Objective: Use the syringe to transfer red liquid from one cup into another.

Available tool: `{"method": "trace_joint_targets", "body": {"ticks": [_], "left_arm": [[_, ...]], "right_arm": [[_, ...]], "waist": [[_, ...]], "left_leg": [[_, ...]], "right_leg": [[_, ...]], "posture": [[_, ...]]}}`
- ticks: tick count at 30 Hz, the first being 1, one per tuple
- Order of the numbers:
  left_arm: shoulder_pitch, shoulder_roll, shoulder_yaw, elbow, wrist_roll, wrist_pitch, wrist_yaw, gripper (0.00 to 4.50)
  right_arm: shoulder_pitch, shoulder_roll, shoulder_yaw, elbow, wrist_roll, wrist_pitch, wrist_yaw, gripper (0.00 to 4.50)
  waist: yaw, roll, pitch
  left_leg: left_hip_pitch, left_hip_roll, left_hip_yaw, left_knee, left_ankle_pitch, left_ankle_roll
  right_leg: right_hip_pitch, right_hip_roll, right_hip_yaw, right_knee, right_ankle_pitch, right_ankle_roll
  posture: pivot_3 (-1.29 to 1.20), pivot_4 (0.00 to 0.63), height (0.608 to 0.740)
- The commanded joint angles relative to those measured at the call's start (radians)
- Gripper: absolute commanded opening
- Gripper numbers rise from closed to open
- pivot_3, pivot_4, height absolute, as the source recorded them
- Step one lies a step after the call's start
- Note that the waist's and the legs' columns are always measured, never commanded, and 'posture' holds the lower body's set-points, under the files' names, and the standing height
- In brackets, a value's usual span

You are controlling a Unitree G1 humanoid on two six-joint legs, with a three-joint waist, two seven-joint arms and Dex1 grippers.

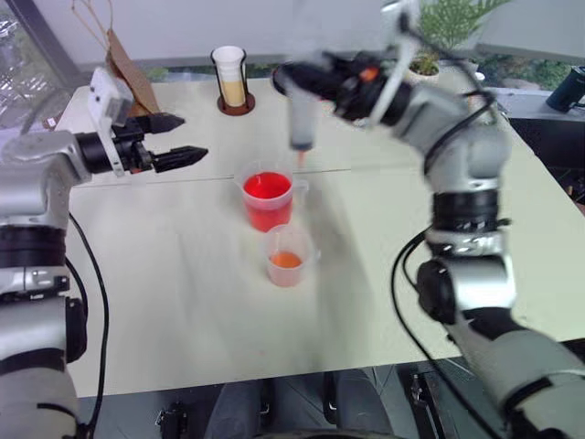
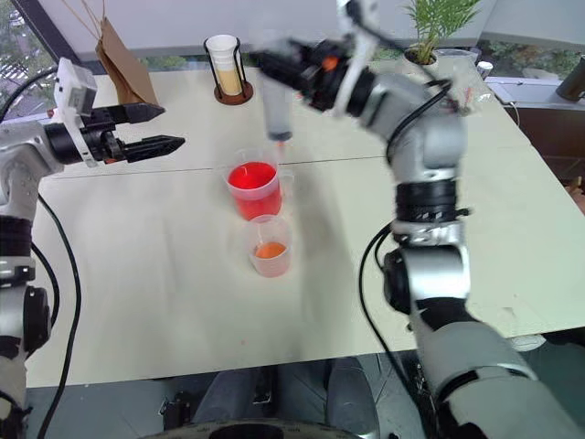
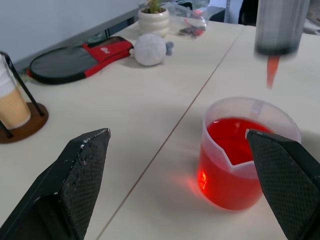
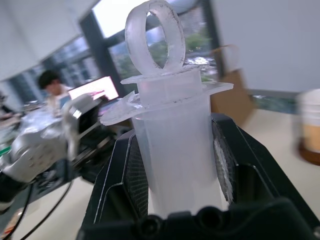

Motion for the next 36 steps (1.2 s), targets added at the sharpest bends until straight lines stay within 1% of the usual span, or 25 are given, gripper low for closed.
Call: {"method": "trace_joint_targets", "body": {"ticks": [1, 4, 8, 12, 16, 23, 29, 32, 36], "left_arm": [[-0.053, 0.029, 0.014, 0.003, 0.010, -0.013, -0.028, 4.50], [-0.075, 0.035, 0.021, -0.005, 0.005, 0.003, -0.041, 4.50], [-0.107, 0.031, 0.025, -0.028, -0.004, 0.021, -0.052, 4.50], [-0.197, -0.014, 0.016, -0.014, 0.002, 0.003, -0.036, 4.50], [-0.262, -0.048, -0.004, 0.007, 0.002, 0.009, -0.073, 4.50], [-0.333, -0.112, -0.038, 0.096, 0.048, -0.057, -0.088, 4.50], [-0.379, -0.176, -0.064, 0.238, 0.114, -0.182, -0.079, 4.50], [-0.401, -0.190, -0.058, 0.294, 0.126, -0.214, -0.085, 4.50], [-0.424, -0.181, -0.045, 0.334, 0.117, -0.208, -0.127, 4.50]], "right_arm": [[0.014, 0.025, 0.040, -0.006, -0.019, -0.130, 0.012, 1.45], [0.030, 0.037, 0.078, 0.048, -0.047, -0.214, 0.024, 1.45], [0.034, 0.036, 0.094, 0.120, -0.064, -0.281, 0.036, 1.45], [0.031, 0.046, 0.096, 0.200, -0.080, -0.344, 0.033, 1.45], [0.026, 0.060, 0.104, 0.255, -0.100, -0.398, 0.019, 1.45], [0.027, 0.075, 0.108, 0.253, -0.090, -0.407, 0.018, 1.45], [0.050, 0.086, 0.115, 0.197, -0.083, -0.382, 0.009, 1.45], [0.061, 0.087, 0.116, 0.176, -0.081, -0.368, -0.001, 1.45], [0.073, 0.087, 0.113, 0.168, -0.080, -0.357, -0.018, 1.45]], "waist": [[0.002, 0.000, 0.000], [0.002, -0.001, 0.000], [-0.001, -0.001, 0.000], [0.000, -0.001, 0.001], [-0.004, -0.001, 0.001], [-0.018, -0.001, 0.001], [-0.025, -0.001, 0.001], [-0.025, -0.001, 0.001], [-0.025, -0.001, 0.001]], "left_leg": [[0.000, 0.000, -0.001, 0.000, 0.000, 0.000], [-0.001, 0.000, -0.001, 0.001, 0.000, 0.000], [0.000, 0.000, -0.001, 0.001, 0.000, 0.000], [0.000, 0.000, -0.002, 0.001, 0.000, 0.000], [0.000, 0.000, -0.001, 0.001, 0.000, 0.000], [0.000, 0.000, -0.002, 0.001, 0.000, 0.000], [0.000, 0.000, -0.002, 0.001, 0.000, 0.000], [0.000, 0.000, -0.002, 0.001, 0.000, 0.000], [0.000, 0.000, -0.002, 0.001, 0.000, 0.000]], "right_leg": [[0.000, 0.000, 0.000, 0.000, 0.000, 0.000], [0.001, 0.000, 0.000, -0.001, 0.000, 0.000], [0.001, 0.000, 0.000, -0.001, 0.000, 0.000], [0.001, 0.001, 0.000, 0.000, 0.000, 0.000], [0.001, 0.001, 0.000, -0.001, 0.000, 0.000], [0.001, 0.001, 0.000, 0.000, 0.000, 0.000], [0.001, 0.001, 0.000, 0.000, 0.000, 0.000], [0.001, 0.001, 0.000, 0.000, 0.000, 0.000], [0.001, 0.001, 0.000, 0.000, 0.000, 0.000]], "posture": [[0.00, 0.150, 0.740], [0.00, 0.150, 0.740], [0.00, 0.150, 0.740], [0.00, 0.150, 0.740], [0.00, 0.150, 0.740], [0.00, 0.150, 0.740], [0.00, 0.150, 0.740], [0.00, 0.150, 0.740], [0.00, 0.150, 0.740]]}}
